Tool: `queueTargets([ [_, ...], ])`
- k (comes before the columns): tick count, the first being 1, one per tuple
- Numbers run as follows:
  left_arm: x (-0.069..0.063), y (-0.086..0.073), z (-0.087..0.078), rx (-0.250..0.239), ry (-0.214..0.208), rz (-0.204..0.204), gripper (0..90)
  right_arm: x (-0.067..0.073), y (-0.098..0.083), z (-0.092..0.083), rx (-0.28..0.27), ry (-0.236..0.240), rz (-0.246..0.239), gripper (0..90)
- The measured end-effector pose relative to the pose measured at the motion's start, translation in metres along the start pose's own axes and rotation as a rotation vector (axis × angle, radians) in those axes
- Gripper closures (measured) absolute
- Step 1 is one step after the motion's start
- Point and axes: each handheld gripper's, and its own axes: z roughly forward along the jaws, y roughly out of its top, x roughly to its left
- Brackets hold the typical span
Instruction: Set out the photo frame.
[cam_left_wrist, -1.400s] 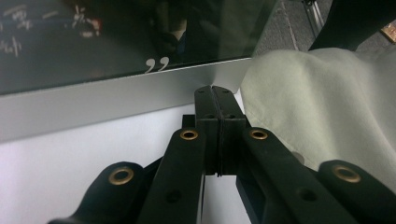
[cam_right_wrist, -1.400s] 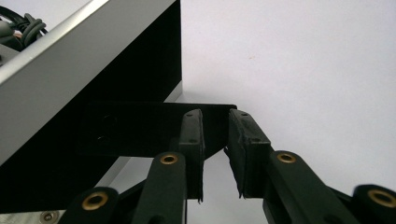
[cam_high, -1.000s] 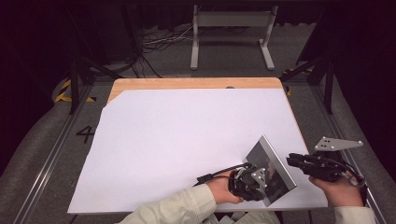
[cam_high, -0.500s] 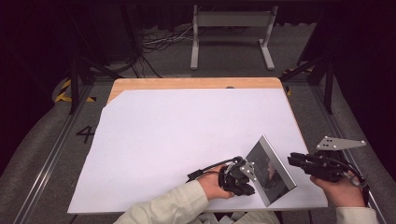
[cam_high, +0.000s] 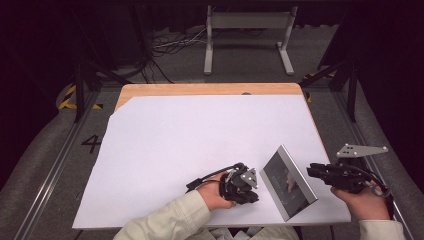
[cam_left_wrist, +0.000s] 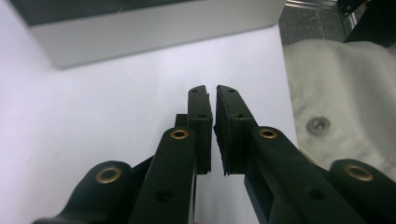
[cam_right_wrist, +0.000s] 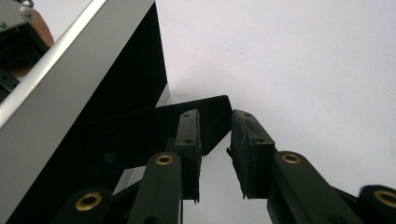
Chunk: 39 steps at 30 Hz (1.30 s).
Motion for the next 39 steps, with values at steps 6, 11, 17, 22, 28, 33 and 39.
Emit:
queueTargets([
  [6, 0.004, -0.016, -0.016, 0.000, 0.031, -0.028, 83.7, 0.002, 0.009, -0.002, 0.031, -0.016, 0.034, 71.5],
  [11, 0.006, -0.022, -0.023, -0.005, 0.045, -0.044, 83.4, 0.002, 0.016, -0.004, 0.049, -0.038, 0.093, 68.4],
  [17, 0.009, -0.032, -0.032, 0.008, 0.073, -0.054, 83.4, 0.005, 0.024, -0.010, 0.080, -0.071, 0.101, 68.4],
  [22, 0.013, -0.043, -0.042, 0.005, 0.092, -0.079, 83.3, 0.008, 0.031, -0.017, 0.098, -0.097, 0.124, 67.0],
  [28, 0.017, -0.049, -0.049, -0.011, 0.106, -0.101, 83.3, 0.010, 0.034, -0.019, 0.107, -0.110, 0.141, 66.1],
  [33, 0.018, -0.054, -0.053, -0.012, 0.113, -0.112, 83.2, 0.012, 0.038, -0.021, 0.121, -0.118, 0.155, 65.7],
  [39, 0.019, -0.058, -0.055, -0.017, 0.121, -0.127, 83.1, 0.015, 0.043, -0.023, 0.136, -0.127, 0.151, 65.0],
])
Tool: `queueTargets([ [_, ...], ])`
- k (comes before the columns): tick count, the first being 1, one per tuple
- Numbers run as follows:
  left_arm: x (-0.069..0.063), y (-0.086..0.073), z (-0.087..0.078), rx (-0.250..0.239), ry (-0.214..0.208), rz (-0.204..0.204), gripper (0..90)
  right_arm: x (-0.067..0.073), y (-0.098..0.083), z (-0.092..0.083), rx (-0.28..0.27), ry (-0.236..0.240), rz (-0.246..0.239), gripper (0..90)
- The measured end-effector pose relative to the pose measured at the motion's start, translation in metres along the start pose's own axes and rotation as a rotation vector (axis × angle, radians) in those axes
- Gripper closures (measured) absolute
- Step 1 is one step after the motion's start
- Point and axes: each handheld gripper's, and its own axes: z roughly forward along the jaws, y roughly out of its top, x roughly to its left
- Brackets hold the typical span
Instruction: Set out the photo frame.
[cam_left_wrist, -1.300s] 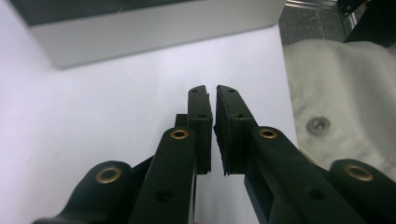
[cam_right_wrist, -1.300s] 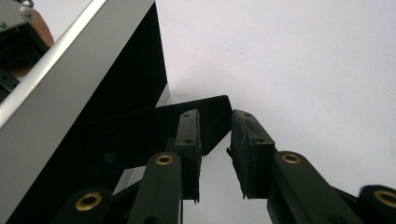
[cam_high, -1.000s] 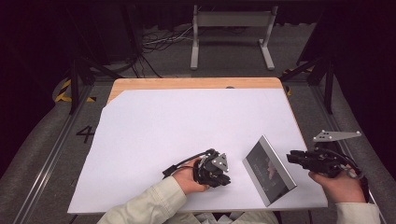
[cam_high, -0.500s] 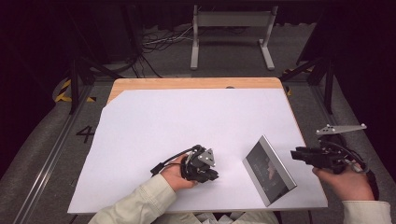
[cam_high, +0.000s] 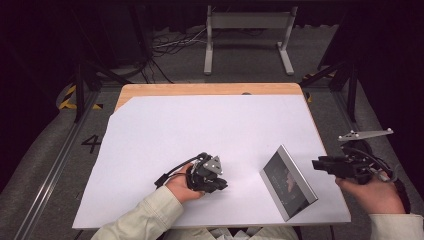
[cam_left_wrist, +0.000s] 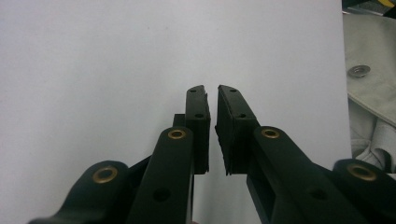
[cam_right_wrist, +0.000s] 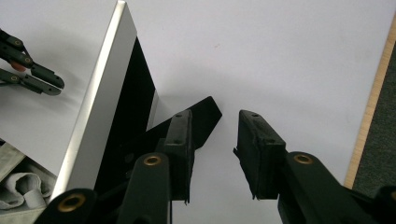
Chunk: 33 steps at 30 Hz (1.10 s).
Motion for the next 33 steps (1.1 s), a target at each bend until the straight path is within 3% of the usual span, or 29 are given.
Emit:
queueTargets([
  [11, 0.002, -0.002, 0.003, 0.002, -0.004, -0.006, 81.4, 0.009, 0.007, -0.007, 0.007, -0.023, 0.008, 64.4],
  [21, 0.008, -0.005, 0.000, -0.025, 0.010, -0.051, 80.9, 0.023, 0.012, -0.011, 0.011, 0.006, 0.000, 62.3],
  [33, 0.006, -0.005, 0.003, -0.015, 0.003, -0.039, 80.4, 0.040, 0.013, -0.014, 0.011, 0.023, -0.011, 60.3],
])
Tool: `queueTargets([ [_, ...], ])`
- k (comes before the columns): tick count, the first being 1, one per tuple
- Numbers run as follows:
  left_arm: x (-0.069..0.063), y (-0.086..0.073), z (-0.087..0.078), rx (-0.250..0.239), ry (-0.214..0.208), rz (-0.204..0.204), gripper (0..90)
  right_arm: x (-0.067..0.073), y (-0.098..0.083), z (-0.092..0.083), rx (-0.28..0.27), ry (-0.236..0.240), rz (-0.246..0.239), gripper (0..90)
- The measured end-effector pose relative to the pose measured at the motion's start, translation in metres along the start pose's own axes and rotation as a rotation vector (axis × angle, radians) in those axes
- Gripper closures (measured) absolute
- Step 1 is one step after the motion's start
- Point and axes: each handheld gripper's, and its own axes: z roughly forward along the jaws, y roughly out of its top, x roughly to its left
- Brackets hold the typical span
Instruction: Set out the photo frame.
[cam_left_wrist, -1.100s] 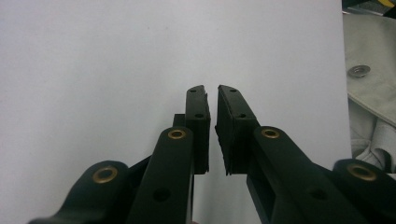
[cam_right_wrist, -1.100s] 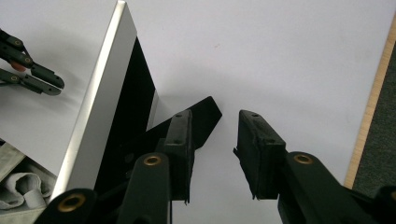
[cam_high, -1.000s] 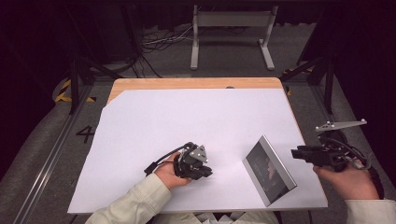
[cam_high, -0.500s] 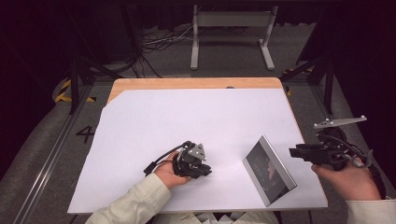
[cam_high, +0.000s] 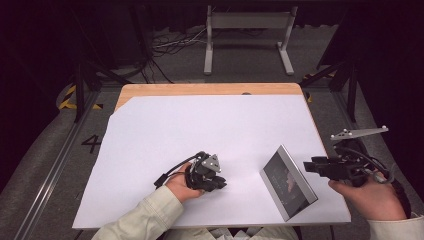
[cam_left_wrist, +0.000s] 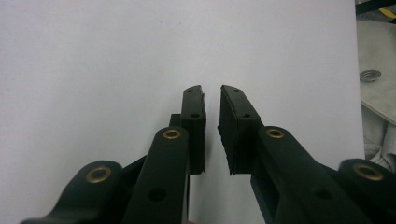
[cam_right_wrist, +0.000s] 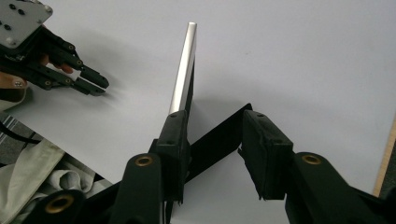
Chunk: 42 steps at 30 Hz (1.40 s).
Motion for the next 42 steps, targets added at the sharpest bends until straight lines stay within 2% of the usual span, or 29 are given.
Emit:
queueTargets([
  [12, 0.000, 0.000, 0.000, 0.000, -0.007, 0.000, 80.1, 0.014, 0.000, 0.004, -0.004, 0.012, -0.011, 58.3],
  [32, 0.001, 0.000, -0.001, -0.002, -0.016, -0.009, 75.5, 0.017, -0.003, 0.026, 0.038, 0.034, -0.013, 57.9],
  [35, 0.001, 0.000, -0.001, 0.002, -0.023, -0.023, 74.3, 0.017, -0.003, 0.029, 0.046, 0.033, -0.015, 58.0],
  [42, 0.001, 0.000, -0.002, 0.001, -0.020, -0.027, 73.6, 0.018, -0.004, 0.036, 0.063, 0.039, -0.022, 59.0],
])
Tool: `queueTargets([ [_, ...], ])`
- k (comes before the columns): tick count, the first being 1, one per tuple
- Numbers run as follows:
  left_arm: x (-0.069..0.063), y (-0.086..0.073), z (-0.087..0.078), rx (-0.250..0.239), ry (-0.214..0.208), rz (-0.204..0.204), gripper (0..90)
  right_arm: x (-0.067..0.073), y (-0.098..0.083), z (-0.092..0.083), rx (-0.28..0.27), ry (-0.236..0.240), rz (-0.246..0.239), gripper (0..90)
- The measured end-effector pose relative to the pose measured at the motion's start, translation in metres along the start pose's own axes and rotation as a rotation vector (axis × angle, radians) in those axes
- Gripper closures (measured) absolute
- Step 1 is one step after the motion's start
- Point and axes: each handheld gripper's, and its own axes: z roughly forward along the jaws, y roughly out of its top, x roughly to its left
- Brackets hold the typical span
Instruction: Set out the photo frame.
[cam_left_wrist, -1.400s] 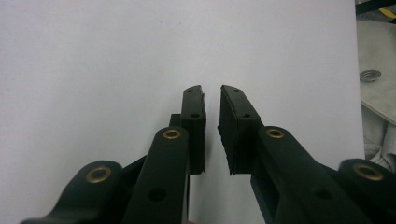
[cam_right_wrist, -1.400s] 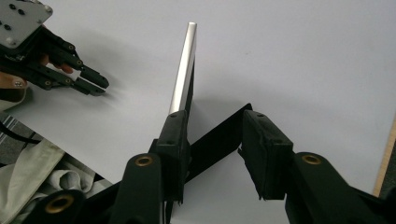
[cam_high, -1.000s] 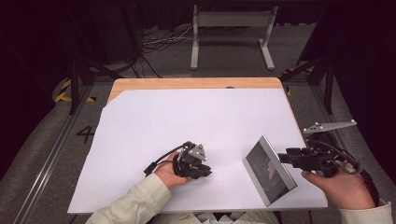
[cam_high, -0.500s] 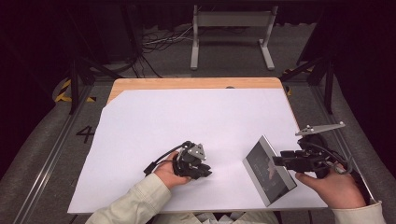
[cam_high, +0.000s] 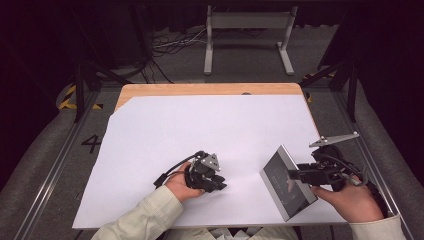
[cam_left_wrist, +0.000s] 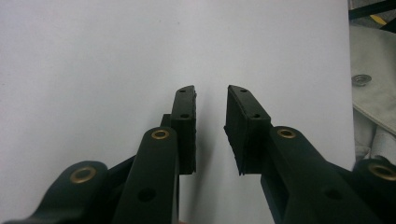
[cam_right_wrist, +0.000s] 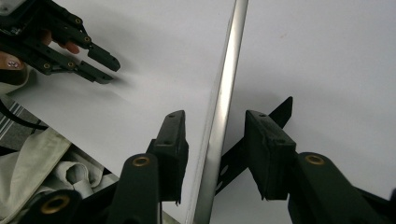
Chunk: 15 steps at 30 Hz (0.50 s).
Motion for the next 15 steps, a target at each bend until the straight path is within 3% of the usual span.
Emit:
queueTargets([
  [9, 0.0007, -0.0001, 0.0005, 0.001, 0.001, 0.003, 72.6, -0.0007, 0.0004, 0.0060, 0.027, -0.005, 0.003, 64.7],
  [15, 0.0003, -0.0002, 0.0003, -0.001, 0.003, 0.003, 72.6, 0.0022, 0.0016, 0.0092, 0.064, 0.001, -0.022, 75.7],
])
